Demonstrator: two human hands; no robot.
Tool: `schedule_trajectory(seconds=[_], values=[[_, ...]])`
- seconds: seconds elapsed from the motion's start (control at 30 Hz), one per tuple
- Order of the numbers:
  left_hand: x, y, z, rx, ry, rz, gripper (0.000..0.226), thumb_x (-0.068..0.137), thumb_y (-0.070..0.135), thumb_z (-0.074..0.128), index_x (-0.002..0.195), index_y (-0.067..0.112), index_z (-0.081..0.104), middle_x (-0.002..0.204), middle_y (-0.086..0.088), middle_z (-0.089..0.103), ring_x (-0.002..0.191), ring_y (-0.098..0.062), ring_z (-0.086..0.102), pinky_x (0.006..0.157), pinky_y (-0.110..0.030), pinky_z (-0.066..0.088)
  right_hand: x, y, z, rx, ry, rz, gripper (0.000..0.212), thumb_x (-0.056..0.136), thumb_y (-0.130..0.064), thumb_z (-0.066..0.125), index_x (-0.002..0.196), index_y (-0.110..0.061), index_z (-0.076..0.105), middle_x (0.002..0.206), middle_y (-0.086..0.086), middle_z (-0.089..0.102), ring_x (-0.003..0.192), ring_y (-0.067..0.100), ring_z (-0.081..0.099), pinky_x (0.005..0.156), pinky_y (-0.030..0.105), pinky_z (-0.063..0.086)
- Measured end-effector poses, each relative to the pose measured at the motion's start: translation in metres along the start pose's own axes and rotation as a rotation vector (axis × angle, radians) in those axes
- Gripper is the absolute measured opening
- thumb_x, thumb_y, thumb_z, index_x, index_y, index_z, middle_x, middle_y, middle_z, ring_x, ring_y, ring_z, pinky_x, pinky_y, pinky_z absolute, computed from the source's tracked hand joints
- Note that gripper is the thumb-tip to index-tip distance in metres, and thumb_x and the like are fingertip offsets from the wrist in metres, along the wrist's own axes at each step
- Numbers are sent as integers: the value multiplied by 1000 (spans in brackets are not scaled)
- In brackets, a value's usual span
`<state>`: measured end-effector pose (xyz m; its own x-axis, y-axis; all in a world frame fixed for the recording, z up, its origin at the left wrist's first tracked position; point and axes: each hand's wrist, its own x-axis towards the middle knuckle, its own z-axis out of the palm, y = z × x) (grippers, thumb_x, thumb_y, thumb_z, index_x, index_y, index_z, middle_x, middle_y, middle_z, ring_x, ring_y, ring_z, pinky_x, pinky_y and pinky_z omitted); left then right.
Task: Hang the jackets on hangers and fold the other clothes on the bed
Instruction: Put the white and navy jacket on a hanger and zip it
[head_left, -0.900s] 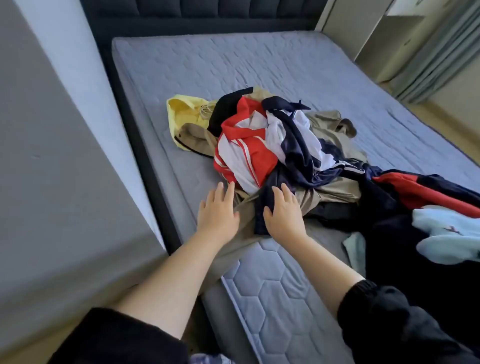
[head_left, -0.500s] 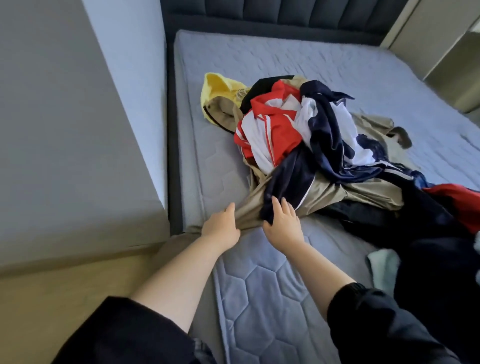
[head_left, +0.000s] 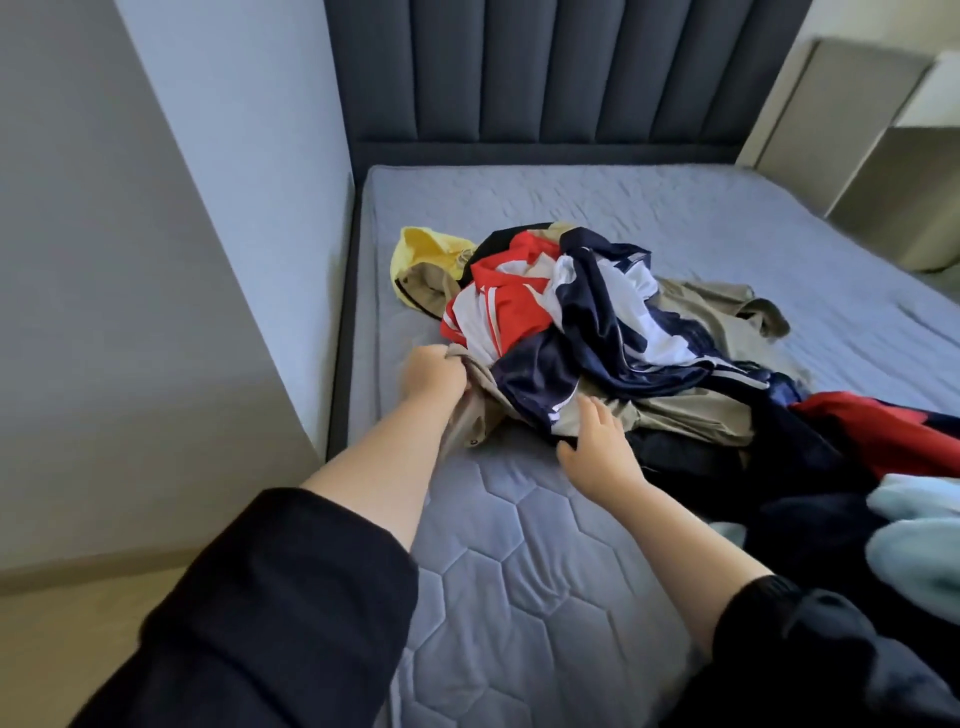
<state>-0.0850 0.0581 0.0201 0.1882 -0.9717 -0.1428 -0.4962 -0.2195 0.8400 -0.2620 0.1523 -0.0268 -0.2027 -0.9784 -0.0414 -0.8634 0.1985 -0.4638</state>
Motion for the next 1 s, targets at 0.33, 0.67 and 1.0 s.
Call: schedule_trajectory(seconds=[0.33, 0.67, 1.0], values=[[39, 5, 26, -144, -183, 100, 78, 94, 9, 49, 152, 32, 3, 157, -5, 20, 130, -29, 42, 92, -33, 44, 60, 6, -32, 74, 209, 2, 61, 90, -21, 56, 142, -2, 31, 154, 14, 24, 141, 31, 22, 114, 39, 23], [56, -58, 68, 38, -417, 56, 69, 97, 25, 48, 153, 20, 9, 161, -8, 3, 146, -24, 15, 113, -31, 19, 132, 15, -20, 143, 259, 227, 103, 76, -48, 71, 151, -14, 10, 158, 10, 9, 145, 30, 12, 116, 49, 20], [43, -63, 64, -114, -544, 133, 61, 100, 31, 44, 153, 22, 16, 160, 0, 13, 146, -13, 12, 117, -28, 13, 162, 40, -12, 136, 202, 304, 82, 72, -21, 65, 142, -20, 24, 103, 4, 57, 110, 33, 56, 97, 46, 38]])
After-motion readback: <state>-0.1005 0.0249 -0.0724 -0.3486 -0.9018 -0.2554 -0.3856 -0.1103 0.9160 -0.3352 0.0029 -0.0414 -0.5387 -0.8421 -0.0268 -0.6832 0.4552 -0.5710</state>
